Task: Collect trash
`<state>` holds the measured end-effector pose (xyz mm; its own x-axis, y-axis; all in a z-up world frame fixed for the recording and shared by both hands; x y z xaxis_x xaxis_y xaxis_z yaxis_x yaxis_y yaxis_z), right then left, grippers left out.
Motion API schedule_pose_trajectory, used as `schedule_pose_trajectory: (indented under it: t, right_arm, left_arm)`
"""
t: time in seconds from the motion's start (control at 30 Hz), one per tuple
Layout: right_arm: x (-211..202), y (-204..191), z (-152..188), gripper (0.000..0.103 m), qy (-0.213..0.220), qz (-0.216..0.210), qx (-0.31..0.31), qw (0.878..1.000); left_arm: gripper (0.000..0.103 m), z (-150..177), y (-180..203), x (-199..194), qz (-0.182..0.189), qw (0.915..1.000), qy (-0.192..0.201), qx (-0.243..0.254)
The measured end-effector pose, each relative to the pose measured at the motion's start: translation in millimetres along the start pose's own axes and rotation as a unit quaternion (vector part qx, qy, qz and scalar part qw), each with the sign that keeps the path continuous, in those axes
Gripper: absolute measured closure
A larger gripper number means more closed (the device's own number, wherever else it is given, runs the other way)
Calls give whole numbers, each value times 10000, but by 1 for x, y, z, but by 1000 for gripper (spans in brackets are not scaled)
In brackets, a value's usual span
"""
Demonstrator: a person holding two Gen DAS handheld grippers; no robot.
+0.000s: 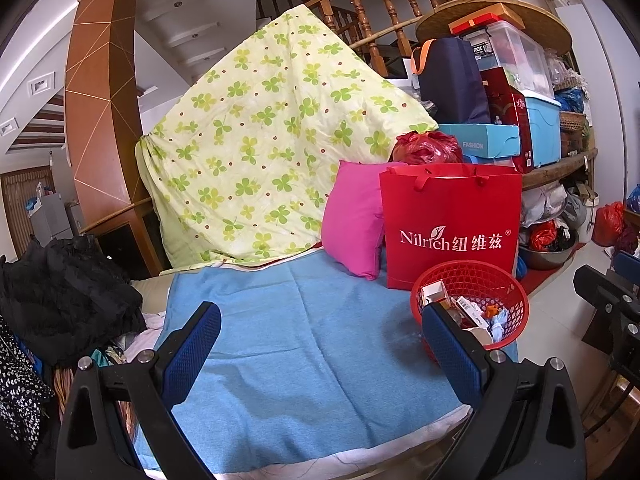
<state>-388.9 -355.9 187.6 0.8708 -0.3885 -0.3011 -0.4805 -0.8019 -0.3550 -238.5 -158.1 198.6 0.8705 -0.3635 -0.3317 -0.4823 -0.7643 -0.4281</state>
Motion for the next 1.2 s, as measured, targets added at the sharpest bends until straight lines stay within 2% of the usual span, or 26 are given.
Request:
schedule_pose_trajectory:
  t: [1.2]
  right_arm:
    - [1,1,-3,27,30,33,91,9999]
  left_arm:
    - [3,2,2,2,26,10000,-11,38]
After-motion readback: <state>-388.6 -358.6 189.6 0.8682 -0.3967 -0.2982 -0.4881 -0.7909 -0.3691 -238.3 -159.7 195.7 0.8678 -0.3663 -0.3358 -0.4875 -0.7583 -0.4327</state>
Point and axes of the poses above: each gripper's, at about its wrist camera, not at the fingertips, and x roughly the way its jaws point, y to its right, z to its underside, the point moved 9 cm from there along x, roughly the way its jaws point, and after that the axes turned 14 degrees about x, right-handed, at the moved point
